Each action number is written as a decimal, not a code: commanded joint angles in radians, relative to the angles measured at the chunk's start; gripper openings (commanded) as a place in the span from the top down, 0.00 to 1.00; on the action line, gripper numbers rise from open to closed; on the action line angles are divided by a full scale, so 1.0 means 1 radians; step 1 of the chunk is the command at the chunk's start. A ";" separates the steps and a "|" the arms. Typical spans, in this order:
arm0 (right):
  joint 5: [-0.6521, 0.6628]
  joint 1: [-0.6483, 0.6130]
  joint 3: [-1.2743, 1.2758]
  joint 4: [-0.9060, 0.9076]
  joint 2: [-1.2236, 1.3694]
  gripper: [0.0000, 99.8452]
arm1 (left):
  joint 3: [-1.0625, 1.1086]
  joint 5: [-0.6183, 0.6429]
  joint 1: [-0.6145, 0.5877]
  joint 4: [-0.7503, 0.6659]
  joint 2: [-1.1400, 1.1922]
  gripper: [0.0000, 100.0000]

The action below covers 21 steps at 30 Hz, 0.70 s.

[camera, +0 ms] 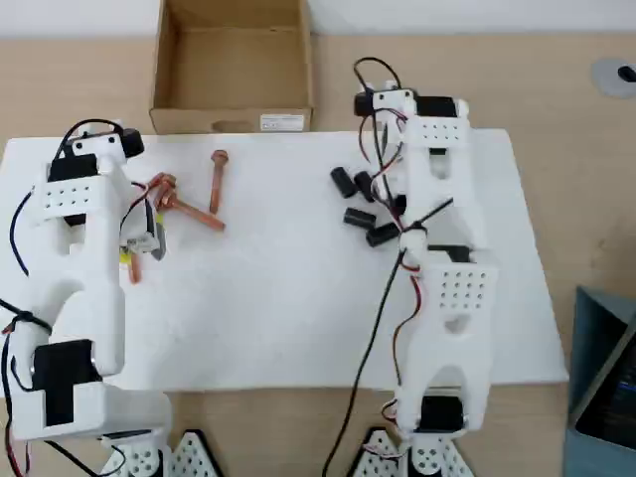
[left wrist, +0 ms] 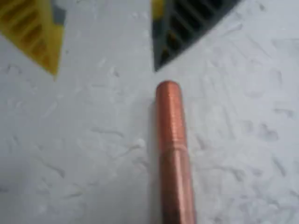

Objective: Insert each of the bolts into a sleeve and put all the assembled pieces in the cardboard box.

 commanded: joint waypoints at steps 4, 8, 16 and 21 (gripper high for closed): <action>0.014 0.005 -0.048 0.052 -0.019 0.99 | -0.018 -0.002 0.000 0.002 -0.005 0.86; 0.014 0.004 -0.165 0.152 -0.110 0.99 | 0.005 -0.002 -0.003 0.008 -0.008 0.86; 0.012 0.035 -0.163 0.236 -0.329 0.99 | -0.216 -0.002 0.041 0.181 0.013 0.86; 0.060 0.070 0.004 0.235 -0.450 0.99 | -0.509 0.003 0.138 0.301 0.107 0.89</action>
